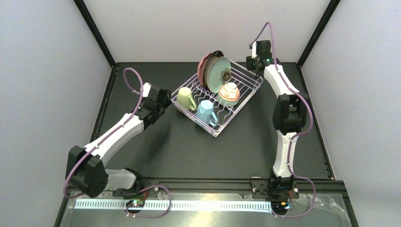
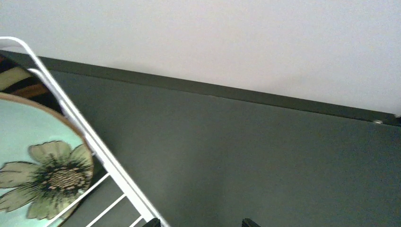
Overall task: Load the mixed dishes into the dish rack
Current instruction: Adjust the dish rack at the center of the board.
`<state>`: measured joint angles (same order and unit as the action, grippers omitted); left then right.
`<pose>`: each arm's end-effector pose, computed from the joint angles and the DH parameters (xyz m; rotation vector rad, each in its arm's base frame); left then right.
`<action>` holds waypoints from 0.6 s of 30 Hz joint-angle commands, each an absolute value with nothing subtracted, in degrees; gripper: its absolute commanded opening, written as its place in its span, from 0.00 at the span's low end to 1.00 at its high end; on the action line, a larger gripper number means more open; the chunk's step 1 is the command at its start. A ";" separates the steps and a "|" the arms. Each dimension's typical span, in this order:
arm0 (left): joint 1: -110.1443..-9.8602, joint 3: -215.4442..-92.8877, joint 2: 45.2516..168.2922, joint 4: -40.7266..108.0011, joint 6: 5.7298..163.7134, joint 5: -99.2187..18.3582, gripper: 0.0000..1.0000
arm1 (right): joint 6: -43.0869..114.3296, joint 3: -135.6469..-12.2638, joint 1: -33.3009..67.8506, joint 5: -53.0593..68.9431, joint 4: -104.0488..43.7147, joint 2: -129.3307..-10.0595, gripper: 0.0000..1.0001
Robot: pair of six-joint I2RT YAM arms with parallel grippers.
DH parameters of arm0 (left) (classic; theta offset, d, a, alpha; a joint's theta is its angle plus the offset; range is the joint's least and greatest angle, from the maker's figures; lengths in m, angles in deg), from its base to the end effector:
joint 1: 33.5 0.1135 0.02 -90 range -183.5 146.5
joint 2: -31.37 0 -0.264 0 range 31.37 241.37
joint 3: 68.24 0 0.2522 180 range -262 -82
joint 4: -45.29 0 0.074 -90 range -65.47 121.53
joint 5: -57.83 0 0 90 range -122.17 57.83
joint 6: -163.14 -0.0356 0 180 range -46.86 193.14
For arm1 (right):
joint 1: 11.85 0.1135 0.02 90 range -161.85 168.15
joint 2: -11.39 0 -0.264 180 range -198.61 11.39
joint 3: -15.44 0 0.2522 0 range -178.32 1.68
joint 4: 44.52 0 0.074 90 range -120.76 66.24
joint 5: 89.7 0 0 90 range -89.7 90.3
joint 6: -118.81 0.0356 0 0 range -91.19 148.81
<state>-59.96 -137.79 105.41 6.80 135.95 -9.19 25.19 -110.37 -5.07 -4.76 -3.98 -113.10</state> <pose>0.2541 -0.1110 0.2748 -0.8974 2.0908 -0.3649 0.5033 0.0567 0.2677 -0.1571 2.2476 -0.0700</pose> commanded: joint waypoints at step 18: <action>-58.57 -137.70 107.34 9.30 141.28 -15.29 0.99 | 23.42 -112.72 -4.73 5.62 -4.81 -119.05 0.98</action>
<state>-59.06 -137.76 106.76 8.88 140.06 -14.56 24.14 -110.22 -4.76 3.48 -5.27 -116.14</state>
